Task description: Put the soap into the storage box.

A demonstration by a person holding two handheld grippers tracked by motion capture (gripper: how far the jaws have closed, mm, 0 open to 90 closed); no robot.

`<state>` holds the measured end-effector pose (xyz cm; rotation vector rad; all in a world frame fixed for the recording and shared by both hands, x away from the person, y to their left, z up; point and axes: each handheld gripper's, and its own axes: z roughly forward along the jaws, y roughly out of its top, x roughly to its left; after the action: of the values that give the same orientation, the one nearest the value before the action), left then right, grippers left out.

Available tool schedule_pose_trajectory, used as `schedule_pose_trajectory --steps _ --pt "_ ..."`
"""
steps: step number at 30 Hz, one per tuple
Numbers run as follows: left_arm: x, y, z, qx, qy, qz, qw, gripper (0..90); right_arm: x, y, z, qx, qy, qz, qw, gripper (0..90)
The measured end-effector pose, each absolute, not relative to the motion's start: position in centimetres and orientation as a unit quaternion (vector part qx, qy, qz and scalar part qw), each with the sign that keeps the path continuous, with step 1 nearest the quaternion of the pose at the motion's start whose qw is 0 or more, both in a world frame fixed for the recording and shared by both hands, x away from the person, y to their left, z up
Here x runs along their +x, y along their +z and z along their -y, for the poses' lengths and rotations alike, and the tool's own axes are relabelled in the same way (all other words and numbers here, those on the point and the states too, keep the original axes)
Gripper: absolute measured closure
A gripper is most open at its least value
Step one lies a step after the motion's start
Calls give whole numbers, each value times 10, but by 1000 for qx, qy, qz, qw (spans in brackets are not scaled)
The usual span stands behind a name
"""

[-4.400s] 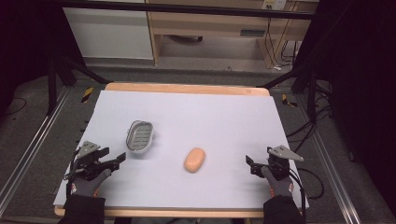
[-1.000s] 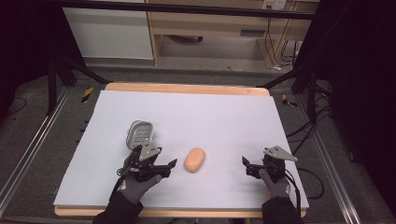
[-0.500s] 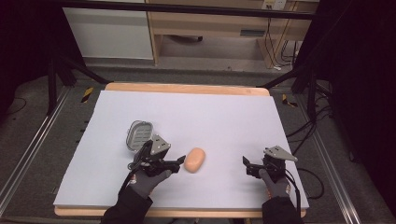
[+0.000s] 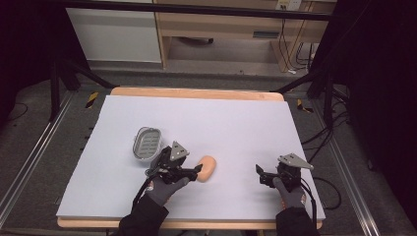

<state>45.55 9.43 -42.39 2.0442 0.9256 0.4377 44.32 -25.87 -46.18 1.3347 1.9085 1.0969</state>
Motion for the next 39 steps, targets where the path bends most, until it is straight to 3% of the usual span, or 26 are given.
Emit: schedule_pose_trajectory --steps 39 --pt "479 -455 -45 844 157 -363 363 273 444 -464 259 498 409 -713 276 40"
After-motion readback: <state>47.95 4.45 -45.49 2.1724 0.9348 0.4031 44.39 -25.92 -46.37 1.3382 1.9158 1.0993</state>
